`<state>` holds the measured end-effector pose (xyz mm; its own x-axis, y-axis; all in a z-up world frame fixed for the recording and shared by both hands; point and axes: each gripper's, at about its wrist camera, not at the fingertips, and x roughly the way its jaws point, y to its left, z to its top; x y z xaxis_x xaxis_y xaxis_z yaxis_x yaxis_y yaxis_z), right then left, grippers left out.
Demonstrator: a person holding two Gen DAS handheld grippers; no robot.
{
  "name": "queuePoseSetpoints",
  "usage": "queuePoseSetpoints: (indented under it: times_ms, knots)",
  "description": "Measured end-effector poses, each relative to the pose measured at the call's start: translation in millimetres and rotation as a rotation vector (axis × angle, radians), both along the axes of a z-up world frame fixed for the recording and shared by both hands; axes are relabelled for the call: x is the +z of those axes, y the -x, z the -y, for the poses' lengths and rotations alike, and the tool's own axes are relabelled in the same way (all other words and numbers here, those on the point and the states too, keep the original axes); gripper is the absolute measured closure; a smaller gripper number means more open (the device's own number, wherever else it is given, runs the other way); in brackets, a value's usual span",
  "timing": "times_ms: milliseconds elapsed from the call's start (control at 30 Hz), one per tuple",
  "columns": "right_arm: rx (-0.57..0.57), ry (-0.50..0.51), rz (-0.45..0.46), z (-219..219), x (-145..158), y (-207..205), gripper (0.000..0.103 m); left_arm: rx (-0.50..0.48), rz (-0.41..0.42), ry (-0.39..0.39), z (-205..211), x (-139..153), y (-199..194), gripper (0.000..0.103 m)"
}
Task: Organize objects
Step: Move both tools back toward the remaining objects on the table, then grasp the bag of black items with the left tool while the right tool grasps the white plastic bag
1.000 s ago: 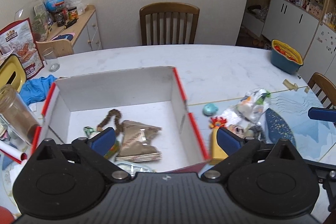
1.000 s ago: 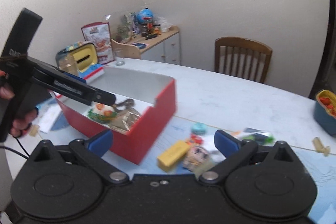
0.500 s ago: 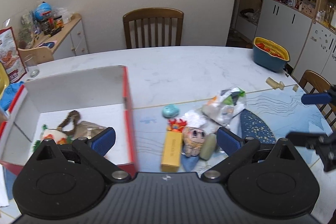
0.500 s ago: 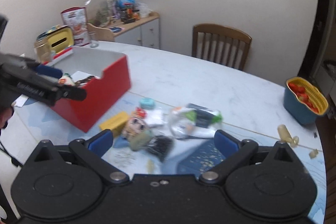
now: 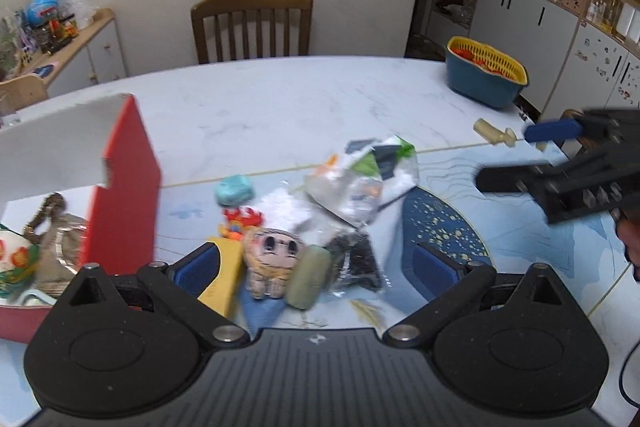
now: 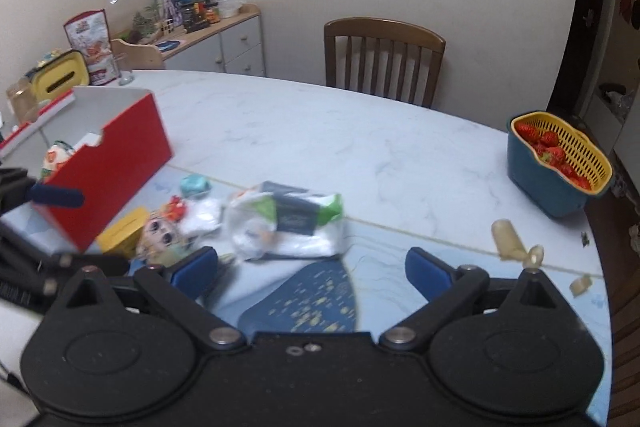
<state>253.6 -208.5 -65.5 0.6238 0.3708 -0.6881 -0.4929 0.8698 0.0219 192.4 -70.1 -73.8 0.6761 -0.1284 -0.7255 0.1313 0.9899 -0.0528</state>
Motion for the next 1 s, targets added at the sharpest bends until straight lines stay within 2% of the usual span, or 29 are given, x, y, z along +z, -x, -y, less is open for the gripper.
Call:
queuePoseSetpoints:
  times_ms: [467, 733, 1000]
  knots:
    - [0.034, 0.055, -0.077, -11, -45, -63, 0.024, -0.052, -0.017, -0.059, 44, -37, -24, 0.000]
    - [0.085, 0.052, -0.099, -21, -58, -76, 0.028, -0.080, -0.030, -0.117, 62, -50, -43, 0.001]
    - [0.110, 0.041, -0.116, -27, -66, -91, 0.034, -0.113, -0.064, -0.175, 75, -65, -58, 0.015]
